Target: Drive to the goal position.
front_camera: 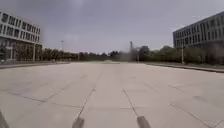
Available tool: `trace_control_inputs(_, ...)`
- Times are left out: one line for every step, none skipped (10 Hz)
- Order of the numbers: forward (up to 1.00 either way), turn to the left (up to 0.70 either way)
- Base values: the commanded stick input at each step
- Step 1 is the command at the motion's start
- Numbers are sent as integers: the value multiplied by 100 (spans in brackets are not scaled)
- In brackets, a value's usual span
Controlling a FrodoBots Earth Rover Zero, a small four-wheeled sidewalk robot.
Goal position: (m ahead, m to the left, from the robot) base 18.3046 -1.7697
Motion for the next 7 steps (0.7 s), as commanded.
trace_control_inputs(70,0)
trace_control_inputs(70,0)
trace_control_inputs(70,0)
trace_control_inputs(70,0)
trace_control_inputs(70,0)
trace_control_inputs(70,0)
trace_control_inputs(70,0)
